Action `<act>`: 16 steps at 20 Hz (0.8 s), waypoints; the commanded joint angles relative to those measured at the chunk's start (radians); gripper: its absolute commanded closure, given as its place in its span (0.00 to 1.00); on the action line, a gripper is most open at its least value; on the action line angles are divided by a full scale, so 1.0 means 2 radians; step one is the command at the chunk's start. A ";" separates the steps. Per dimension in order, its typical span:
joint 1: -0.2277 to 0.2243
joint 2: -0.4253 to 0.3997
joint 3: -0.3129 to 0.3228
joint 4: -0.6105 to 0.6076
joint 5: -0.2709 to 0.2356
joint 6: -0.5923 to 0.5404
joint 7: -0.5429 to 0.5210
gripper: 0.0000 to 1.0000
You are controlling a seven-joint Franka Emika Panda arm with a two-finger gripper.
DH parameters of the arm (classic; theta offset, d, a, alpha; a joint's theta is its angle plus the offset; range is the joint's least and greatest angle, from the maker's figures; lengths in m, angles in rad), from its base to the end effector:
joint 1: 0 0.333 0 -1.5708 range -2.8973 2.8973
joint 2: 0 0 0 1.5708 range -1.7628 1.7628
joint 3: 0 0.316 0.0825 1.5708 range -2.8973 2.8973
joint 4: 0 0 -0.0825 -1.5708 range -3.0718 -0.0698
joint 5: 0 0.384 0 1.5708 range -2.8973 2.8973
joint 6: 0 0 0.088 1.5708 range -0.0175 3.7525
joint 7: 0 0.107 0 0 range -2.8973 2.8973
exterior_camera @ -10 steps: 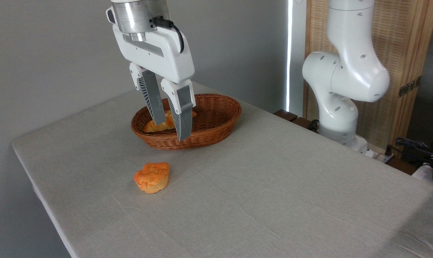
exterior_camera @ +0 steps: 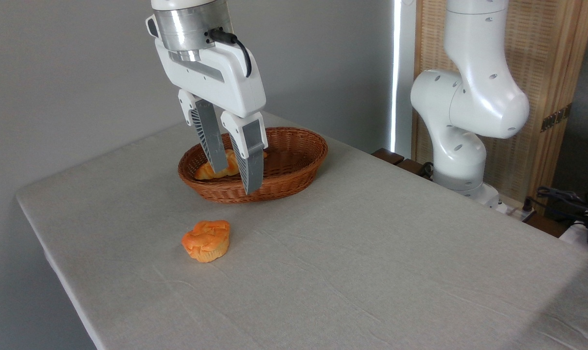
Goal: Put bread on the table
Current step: 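Lower the open gripper into the wicker basket over the braided roll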
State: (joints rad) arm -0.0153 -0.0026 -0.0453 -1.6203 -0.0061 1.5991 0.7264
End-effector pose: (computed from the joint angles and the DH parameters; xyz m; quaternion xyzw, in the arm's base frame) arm 0.5541 -0.0343 0.6050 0.9236 -0.3833 -0.0078 0.0059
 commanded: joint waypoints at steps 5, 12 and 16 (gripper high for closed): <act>-0.047 -0.040 -0.025 -0.085 -0.074 0.018 -0.011 0.00; -0.151 -0.052 -0.036 -0.182 -0.130 0.137 -0.085 0.00; -0.154 -0.051 -0.090 -0.224 -0.132 0.184 -0.120 0.00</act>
State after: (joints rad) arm -0.3215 -0.0709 -0.1693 -1.9867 -0.2511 1.9033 0.5241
